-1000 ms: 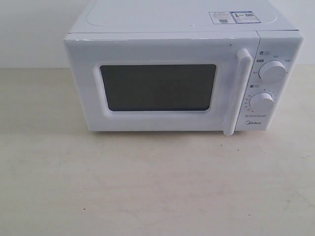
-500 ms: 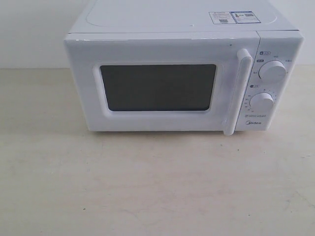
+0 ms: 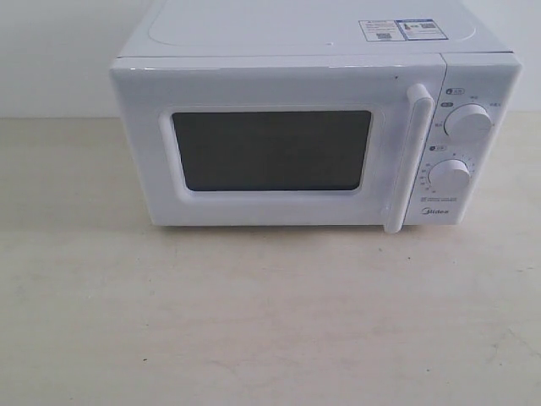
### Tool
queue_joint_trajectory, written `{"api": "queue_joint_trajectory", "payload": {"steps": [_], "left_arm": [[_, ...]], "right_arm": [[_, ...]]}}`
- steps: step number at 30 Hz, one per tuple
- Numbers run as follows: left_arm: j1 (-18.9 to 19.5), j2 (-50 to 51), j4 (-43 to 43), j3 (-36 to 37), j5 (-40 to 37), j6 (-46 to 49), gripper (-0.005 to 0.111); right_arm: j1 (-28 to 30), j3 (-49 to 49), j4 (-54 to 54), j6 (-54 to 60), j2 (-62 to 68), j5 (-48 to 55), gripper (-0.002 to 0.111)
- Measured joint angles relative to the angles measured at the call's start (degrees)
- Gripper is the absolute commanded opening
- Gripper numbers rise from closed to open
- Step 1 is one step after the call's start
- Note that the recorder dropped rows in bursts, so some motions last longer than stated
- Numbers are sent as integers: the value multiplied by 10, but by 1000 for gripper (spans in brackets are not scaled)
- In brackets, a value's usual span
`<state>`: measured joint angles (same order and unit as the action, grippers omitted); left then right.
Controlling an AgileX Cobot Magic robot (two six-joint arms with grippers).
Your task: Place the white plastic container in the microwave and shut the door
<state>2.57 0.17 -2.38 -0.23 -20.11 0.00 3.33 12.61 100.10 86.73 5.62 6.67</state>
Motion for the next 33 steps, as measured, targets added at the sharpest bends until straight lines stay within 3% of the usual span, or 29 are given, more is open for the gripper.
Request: {"api": "queue_joint_trajectory", "payload": {"steps": [11,17,21,24,33], "left_arm": [[0,0,0,0,0,0,4],[0,0,0,0,0,0,4],[0,0,0,0,0,0,4],[0,0,0,0,0,0,4],[0,0,0,0,0,0,4]], "right_arm": [[2,0,-16,-25,0,22,0],[2,0,-553,-556,0,32,0],[2,0,-857,-820,0,51,0],[2,-13,-932,-876,0,51,0],[2,-111,-982,-919,0,3,0]]}}
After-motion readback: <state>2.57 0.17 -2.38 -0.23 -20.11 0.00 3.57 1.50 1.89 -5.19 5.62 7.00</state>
